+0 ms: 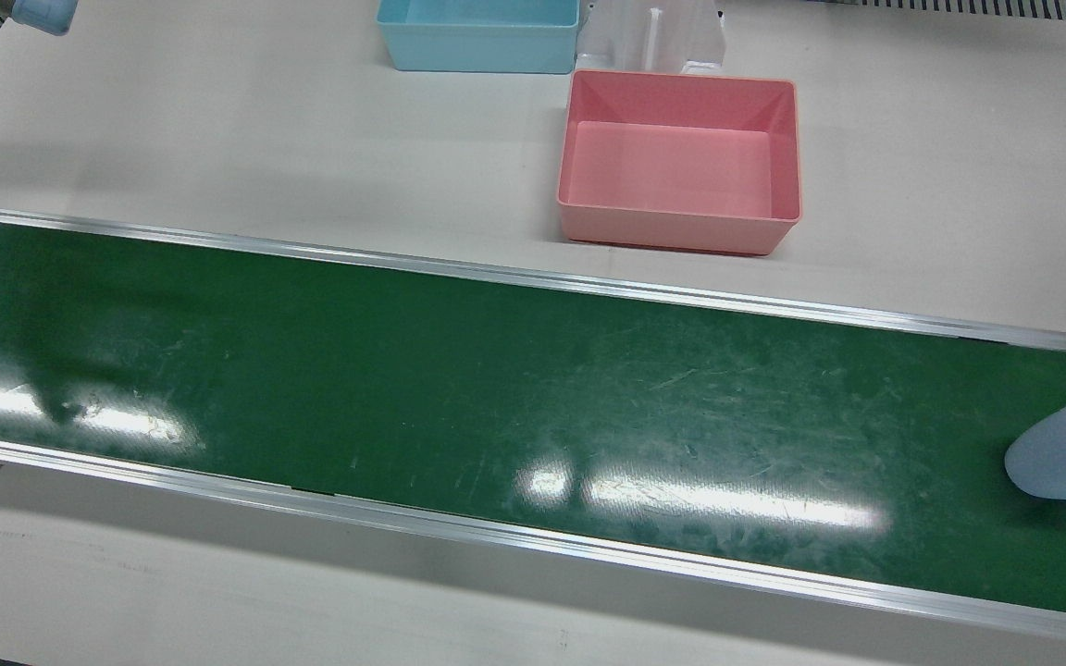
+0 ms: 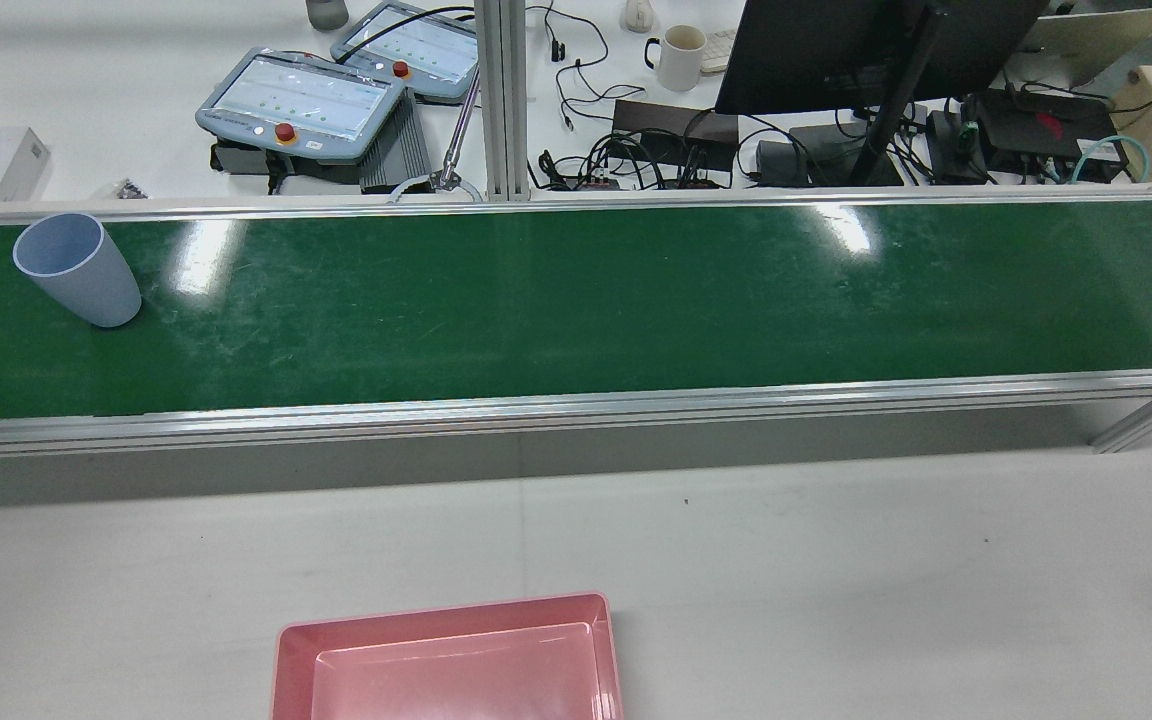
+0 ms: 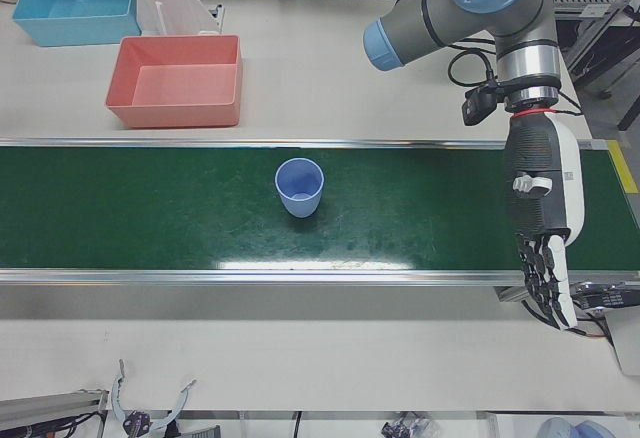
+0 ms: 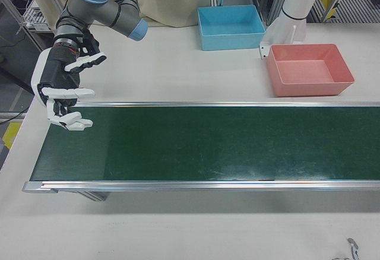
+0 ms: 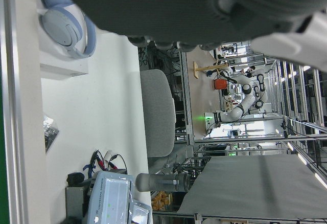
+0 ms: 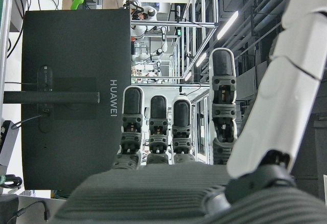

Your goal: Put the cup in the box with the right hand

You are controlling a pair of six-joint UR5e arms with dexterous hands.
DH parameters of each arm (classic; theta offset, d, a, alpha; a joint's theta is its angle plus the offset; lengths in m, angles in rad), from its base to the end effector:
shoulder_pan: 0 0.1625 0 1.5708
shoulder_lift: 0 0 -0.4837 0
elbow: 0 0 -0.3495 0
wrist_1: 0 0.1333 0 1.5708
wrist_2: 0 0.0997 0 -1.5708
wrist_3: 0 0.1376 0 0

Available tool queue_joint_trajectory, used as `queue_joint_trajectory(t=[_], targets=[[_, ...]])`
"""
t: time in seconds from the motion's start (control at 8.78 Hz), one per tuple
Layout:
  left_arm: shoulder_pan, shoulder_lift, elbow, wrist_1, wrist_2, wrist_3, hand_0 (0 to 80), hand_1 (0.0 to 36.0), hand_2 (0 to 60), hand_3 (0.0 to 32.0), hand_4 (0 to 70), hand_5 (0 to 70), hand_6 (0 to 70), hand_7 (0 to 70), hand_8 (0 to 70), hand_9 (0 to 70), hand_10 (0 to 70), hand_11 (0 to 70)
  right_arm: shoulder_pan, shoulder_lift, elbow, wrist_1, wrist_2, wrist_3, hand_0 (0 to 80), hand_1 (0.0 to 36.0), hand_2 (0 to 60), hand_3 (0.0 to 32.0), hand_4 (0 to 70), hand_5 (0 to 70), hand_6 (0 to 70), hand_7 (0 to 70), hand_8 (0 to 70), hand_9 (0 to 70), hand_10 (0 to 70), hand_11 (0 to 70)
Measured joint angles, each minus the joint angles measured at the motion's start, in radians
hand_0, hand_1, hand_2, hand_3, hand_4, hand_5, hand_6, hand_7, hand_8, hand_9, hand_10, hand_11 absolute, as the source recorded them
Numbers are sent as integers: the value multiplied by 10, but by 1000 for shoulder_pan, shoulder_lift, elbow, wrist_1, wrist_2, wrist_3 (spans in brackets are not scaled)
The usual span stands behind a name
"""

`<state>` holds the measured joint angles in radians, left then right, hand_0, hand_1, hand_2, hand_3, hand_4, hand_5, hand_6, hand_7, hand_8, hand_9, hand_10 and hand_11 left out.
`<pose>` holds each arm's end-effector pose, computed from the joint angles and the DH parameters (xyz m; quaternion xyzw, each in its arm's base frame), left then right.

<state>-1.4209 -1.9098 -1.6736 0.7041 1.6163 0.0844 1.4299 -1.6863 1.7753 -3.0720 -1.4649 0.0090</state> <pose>-0.0385 -0.5961 0.6012 -0.0380 0.6075 -0.7862 0.1065 0.0841 -0.4596 0.6888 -0.0227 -0.7603 0.6492 0.0025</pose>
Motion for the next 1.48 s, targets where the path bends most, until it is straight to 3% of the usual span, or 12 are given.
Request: queue_joint_trajectory(t=[0.34,1.48], targets=[[-1,0,0,0,0,0,0,0,0,0,0,0,0,0,0,0,0,0,0,0,-1,-1,0,0,523,134,38,0,655,58,143,526,200,323,229,335],[0,0,0,0,0,0,0,0,0,0,0,0,0,0,0,0,0,0,0,0,-2,-2,0,0,526,136,48,0,688,62,153,560,214,348,260,378]])
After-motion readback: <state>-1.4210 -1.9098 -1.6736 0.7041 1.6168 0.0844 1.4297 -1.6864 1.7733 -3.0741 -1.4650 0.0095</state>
